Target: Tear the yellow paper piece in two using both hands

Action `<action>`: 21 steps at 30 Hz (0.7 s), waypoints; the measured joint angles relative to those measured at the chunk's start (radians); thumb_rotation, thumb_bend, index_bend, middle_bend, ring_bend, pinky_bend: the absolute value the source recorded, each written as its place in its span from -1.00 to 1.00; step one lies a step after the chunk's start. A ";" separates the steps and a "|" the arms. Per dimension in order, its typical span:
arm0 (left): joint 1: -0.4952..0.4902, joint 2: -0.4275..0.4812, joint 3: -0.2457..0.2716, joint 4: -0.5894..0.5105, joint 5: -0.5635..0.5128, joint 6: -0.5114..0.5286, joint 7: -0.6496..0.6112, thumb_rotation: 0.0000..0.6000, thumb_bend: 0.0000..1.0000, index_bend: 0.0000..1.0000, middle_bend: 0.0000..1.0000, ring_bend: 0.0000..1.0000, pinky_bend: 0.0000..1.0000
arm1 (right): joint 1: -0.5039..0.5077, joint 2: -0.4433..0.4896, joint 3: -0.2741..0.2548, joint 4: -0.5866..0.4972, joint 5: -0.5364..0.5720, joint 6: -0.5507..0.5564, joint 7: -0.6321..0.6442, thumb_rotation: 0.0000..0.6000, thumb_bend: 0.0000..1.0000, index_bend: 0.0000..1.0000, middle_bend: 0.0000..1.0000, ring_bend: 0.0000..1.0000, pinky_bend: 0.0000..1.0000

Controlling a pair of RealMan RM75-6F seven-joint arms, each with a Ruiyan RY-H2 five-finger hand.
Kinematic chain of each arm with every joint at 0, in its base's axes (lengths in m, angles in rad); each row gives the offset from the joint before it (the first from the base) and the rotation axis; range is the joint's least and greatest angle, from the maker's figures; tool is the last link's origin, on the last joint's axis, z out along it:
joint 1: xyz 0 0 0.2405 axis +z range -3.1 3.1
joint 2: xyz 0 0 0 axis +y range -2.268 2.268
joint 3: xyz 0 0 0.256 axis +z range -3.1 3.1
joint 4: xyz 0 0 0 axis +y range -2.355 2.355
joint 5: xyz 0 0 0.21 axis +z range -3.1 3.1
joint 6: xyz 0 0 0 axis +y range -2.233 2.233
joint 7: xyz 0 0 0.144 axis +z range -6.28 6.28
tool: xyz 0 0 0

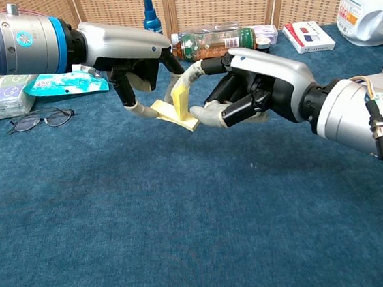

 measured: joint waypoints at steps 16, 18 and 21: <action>0.004 0.011 0.012 -0.012 0.022 0.012 -0.018 1.00 -0.31 0.36 1.00 1.00 1.00 | 0.010 -0.015 0.007 0.009 0.007 -0.007 -0.012 1.00 -0.09 -0.07 0.93 1.00 1.00; 0.004 0.010 0.012 -0.012 0.024 0.014 -0.019 1.00 -0.31 0.36 1.00 1.00 1.00 | 0.010 -0.017 0.008 0.011 0.010 -0.005 -0.012 1.00 -0.09 -0.04 0.94 1.00 1.00; 0.003 0.010 0.013 -0.011 0.025 0.014 -0.021 1.00 -0.31 0.36 1.00 1.00 1.00 | 0.009 -0.020 0.010 0.014 0.014 -0.004 -0.013 1.00 -0.09 0.00 0.94 1.00 1.00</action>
